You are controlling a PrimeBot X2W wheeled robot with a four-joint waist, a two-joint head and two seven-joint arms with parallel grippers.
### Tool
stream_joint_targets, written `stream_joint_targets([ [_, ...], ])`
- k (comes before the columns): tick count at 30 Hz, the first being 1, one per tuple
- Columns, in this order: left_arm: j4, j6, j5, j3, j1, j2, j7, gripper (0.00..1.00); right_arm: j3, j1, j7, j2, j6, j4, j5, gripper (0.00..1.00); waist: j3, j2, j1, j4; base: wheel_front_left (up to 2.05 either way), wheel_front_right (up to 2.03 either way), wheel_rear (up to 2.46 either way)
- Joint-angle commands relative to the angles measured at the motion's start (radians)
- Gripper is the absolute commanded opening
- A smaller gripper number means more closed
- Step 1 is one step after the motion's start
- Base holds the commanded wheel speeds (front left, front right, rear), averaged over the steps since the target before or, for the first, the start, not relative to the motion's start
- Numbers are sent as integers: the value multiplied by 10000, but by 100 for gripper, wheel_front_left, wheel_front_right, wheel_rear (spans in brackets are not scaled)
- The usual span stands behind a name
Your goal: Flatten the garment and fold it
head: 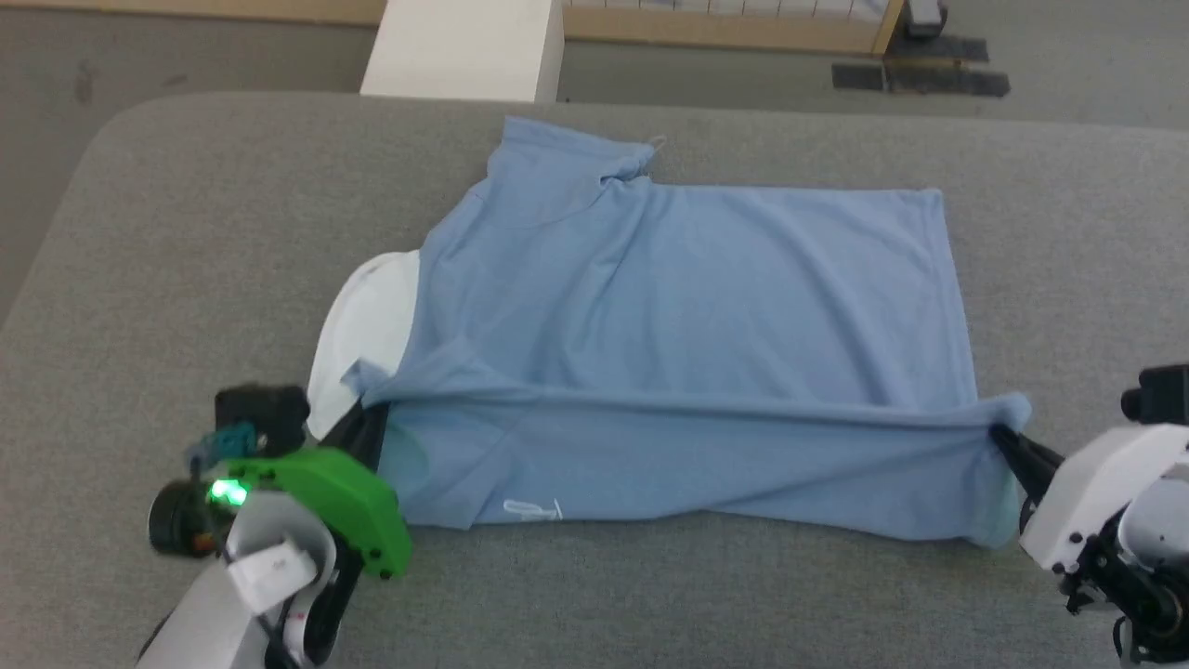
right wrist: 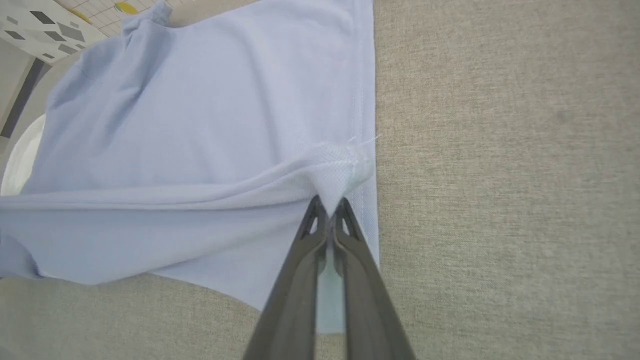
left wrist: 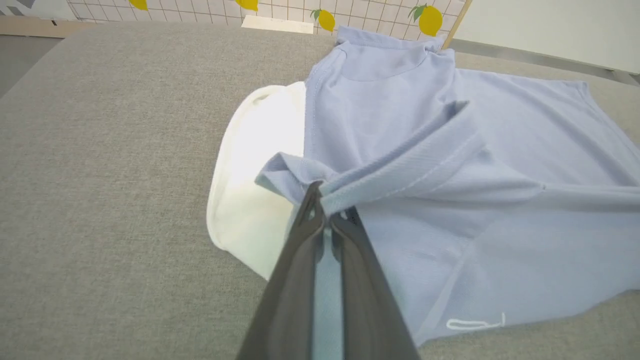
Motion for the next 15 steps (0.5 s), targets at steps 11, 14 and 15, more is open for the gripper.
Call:
stream_joint_targets([
  [11,3040,-952,484,-357,-2863,-547,-1013,0,348,-1374,288,-101,-19,1022,-547,0,1754,0,1,43,0,0,0],
  [14,3616,-1019,416,-342,-3139,-675,-1132,0,536,-1531,252,-118,-19,1171,-545,0,1818,0,1,37,0,0,0],
  [15,3823,-1060,390,-372,-3210,-721,-1120,0,615,-1574,248,-141,-19,1222,-546,0,1834,0,1,44,0,0,0],
])
